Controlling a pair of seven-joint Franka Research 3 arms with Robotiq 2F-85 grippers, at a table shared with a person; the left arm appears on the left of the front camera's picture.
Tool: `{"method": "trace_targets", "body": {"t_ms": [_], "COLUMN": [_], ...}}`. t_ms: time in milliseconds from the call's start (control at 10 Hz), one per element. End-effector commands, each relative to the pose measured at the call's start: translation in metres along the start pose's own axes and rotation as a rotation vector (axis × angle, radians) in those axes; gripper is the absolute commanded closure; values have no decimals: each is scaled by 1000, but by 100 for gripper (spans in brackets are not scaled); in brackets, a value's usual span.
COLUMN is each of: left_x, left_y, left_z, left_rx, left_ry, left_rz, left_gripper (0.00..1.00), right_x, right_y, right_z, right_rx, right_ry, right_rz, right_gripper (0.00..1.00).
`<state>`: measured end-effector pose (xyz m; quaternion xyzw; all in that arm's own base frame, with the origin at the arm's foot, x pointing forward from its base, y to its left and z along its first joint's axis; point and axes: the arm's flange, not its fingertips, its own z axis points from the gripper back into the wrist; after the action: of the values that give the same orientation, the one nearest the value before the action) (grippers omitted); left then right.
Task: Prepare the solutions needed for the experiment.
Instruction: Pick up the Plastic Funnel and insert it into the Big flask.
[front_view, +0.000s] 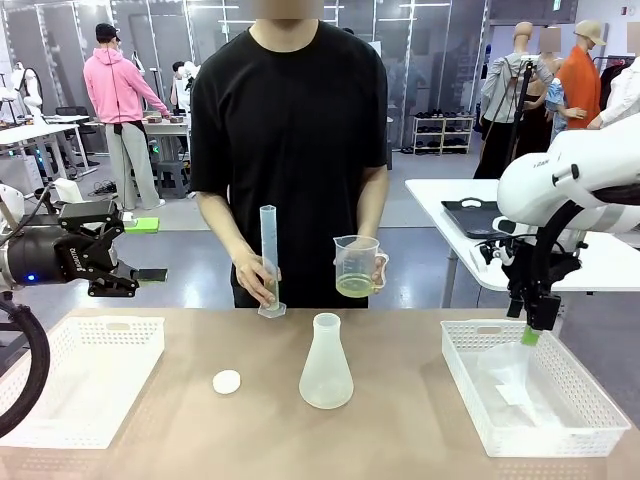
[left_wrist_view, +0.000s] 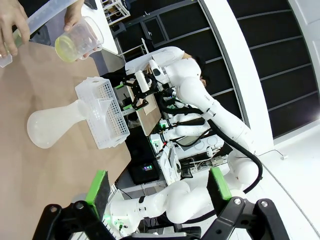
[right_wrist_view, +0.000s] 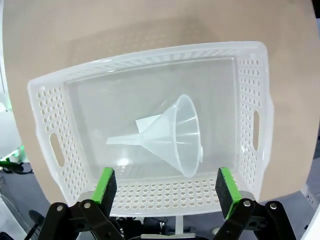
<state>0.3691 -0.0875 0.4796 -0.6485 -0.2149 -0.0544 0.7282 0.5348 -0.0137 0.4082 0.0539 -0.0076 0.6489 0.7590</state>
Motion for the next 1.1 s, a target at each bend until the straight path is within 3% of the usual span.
{"method": "trace_targets", "body": {"t_ms": [0, 1000], "left_x": [0, 0], "left_y": [-2, -2], "left_z": [-2, -2], "left_rx": [-4, -4], "left_ry": [1, 1], "left_rz": [5, 5], "left_gripper": [0, 0], "right_x": [-3, -3], "right_y": [-13, -40], "right_z": [-10, -59], "right_rx": [35, 188], "right_ry": [22, -42], "right_rz": [58, 112], "right_gripper": [0, 0]}}
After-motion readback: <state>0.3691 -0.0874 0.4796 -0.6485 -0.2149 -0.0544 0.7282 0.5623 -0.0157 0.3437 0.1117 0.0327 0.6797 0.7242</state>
